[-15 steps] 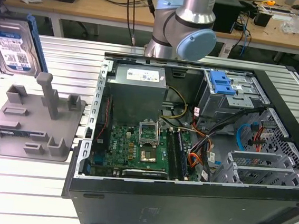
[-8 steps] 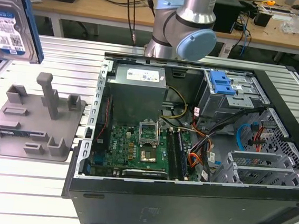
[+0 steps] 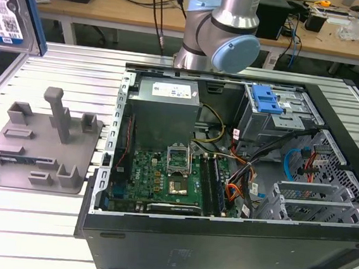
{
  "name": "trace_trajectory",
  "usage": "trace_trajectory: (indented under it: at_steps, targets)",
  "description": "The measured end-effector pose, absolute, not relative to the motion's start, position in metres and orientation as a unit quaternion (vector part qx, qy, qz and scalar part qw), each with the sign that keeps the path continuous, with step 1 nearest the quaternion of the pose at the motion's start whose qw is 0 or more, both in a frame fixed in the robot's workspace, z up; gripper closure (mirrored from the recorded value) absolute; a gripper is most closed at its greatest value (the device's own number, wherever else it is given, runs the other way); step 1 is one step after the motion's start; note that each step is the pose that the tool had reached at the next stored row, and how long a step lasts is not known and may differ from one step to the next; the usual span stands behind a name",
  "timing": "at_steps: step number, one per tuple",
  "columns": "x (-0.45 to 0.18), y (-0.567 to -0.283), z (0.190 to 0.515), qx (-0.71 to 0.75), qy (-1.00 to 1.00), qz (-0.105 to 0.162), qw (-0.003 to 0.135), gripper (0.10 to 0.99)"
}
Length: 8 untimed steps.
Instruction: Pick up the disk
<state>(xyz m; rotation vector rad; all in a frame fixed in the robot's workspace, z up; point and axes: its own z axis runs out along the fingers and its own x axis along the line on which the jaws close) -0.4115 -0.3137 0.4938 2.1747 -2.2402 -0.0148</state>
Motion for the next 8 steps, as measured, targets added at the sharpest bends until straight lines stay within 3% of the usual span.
trace_trajectory:
  at_steps: [8]
  targets:
    - [-0.4115,-0.3138,0.4947,0.696,-0.718,-0.005,0.009,0.718]
